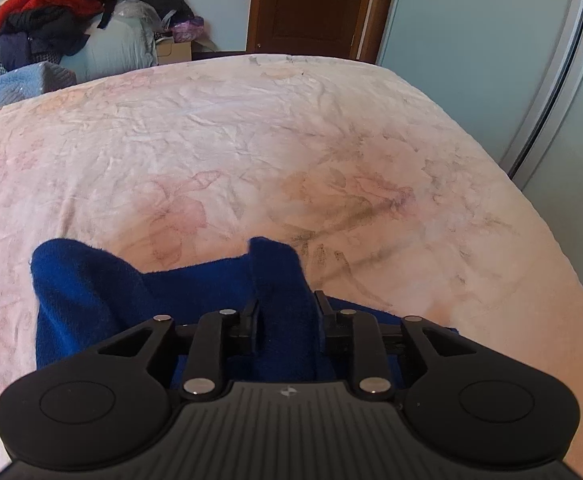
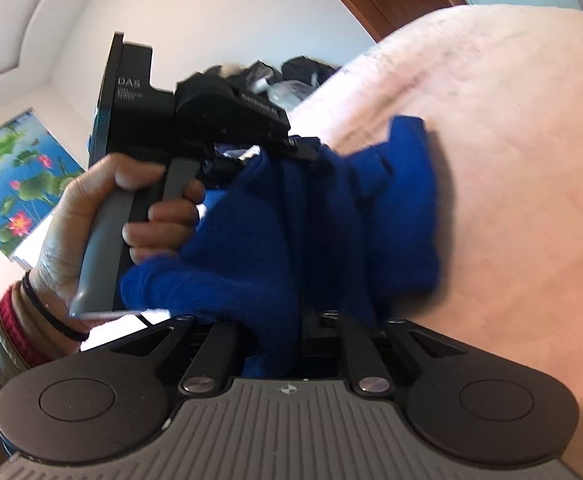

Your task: Fold small clothes

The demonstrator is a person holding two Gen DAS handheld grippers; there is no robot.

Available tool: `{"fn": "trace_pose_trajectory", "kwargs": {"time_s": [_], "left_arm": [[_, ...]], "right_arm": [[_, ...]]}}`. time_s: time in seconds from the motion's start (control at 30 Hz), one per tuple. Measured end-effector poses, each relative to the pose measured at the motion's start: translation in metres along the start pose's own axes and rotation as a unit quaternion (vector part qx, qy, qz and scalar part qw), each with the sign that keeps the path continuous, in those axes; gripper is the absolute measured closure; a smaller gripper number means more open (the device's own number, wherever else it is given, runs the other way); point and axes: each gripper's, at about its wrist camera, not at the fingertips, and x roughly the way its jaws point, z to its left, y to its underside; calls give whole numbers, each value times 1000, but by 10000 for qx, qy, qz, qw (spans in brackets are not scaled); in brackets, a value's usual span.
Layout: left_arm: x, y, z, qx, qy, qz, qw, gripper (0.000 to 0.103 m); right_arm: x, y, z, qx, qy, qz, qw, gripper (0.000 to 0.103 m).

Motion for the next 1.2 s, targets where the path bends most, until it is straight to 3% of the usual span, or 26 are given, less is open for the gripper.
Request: {"fn": "trace_pose_trajectory", "kwargs": {"time_s": [0.07,0.1,0.13,0.23,0.37,0.53,0.7,0.8,0.93,1.0,1.07,1.2], "left_arm": [[-1,-5,-1,-31,15,-113,9999,56],[-2,-7,-1,-65,11,-178,9998,38],[-5,-9,0,-108,-15,-314,9994,29],[-12,-14,4,-170,-59,-620,9979,29],[-17,-13,15,-237,-123,-622,9977,28],[-25,5,26,78,-652,-595,9961,27],[-32,26,31,326,-984,-527,9932,22],[-35,35,33,348,-1029,-496,9928,22],[-40,43,29,520,-1102,-559,9910,22],[-43,45,28,597,-1134,-591,9900,22],[-45,47,27,641,-1120,-627,9897,22],[-46,51,28,639,-1117,-678,9894,21]], "right_arm": [[-3,0,-2,34,14,10,10000,82],[-4,0,-3,40,44,4,10000,77],[-5,0,-3,54,40,-1,10000,77],[-5,0,-9,170,38,1,9998,76],[-3,-1,-17,369,-35,20,9993,76],[-1,-2,-22,610,-144,46,9980,74],[-1,-1,-16,369,-102,84,9992,73],[-2,-1,-13,262,14,53,9996,91],[-5,0,-16,487,-56,25,9988,94],[-5,1,-19,565,-59,93,9983,94],[-7,1,-22,606,-56,156,9980,85],[-15,-1,-28,677,-38,68,9977,80]]}}
